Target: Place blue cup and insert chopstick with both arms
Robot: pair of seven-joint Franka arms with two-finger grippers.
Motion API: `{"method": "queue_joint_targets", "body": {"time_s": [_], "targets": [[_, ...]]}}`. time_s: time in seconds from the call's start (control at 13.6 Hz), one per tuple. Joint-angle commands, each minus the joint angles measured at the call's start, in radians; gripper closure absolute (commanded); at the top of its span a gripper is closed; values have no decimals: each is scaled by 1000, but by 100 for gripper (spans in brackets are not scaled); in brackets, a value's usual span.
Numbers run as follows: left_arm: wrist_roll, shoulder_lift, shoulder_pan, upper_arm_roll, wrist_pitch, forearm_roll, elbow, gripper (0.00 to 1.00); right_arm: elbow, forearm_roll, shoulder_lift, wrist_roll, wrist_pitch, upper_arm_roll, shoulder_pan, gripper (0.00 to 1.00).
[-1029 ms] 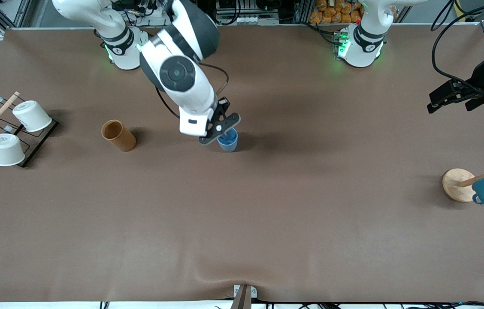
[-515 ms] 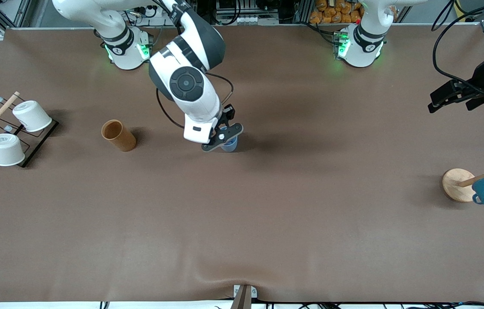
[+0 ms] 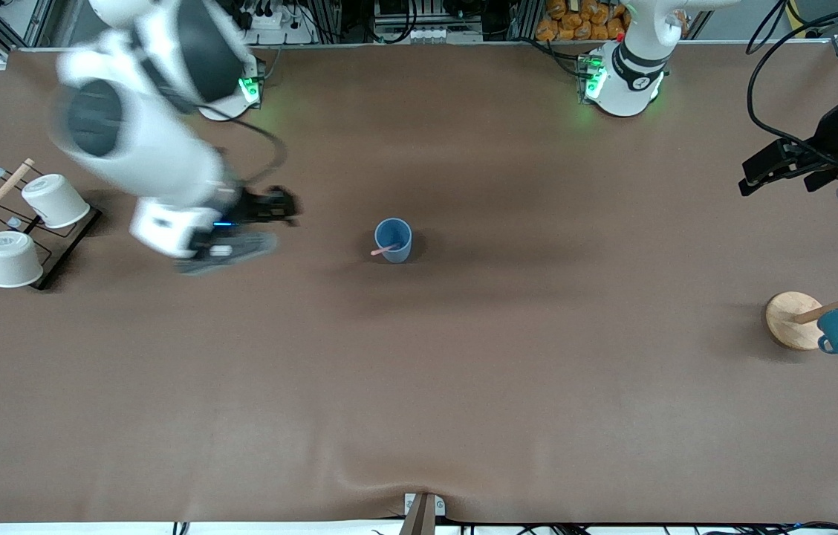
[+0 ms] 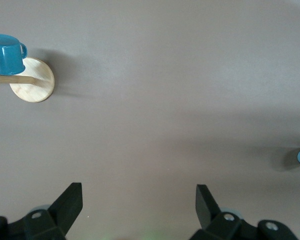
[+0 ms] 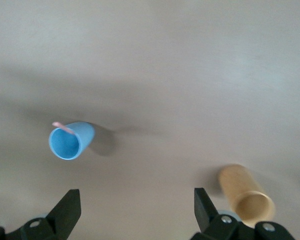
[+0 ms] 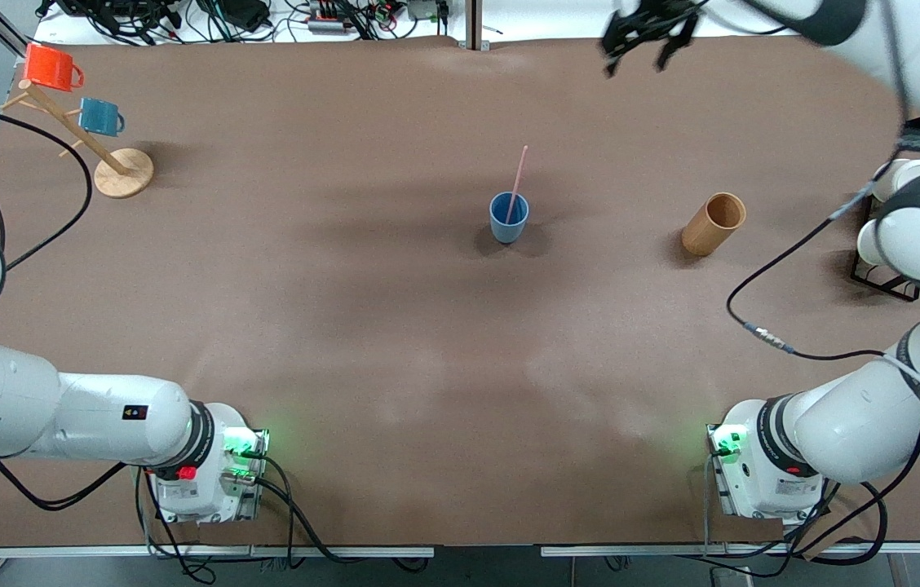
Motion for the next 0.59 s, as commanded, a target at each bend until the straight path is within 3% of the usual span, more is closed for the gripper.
{"method": "queue_joint_targets", "body": {"time_s": [0.0,0.15,0.29,0.51], "targets": [[14,-20,3,-1,5,3,-9,0,-25,-7,-83,-88,-66,23,-169,0],[15,-20,3,-1,5,3,-9,0,-25,-33,-135,-106,-109,28,-263,0],[14,-20,2,-1,5,3,-9,0,-21,-126,-189,-102,-150,66,-331,0],[15,-27,2,-2,1,1,-11,0,5,-131,-225,-86,-239,77,-411,0]]}}
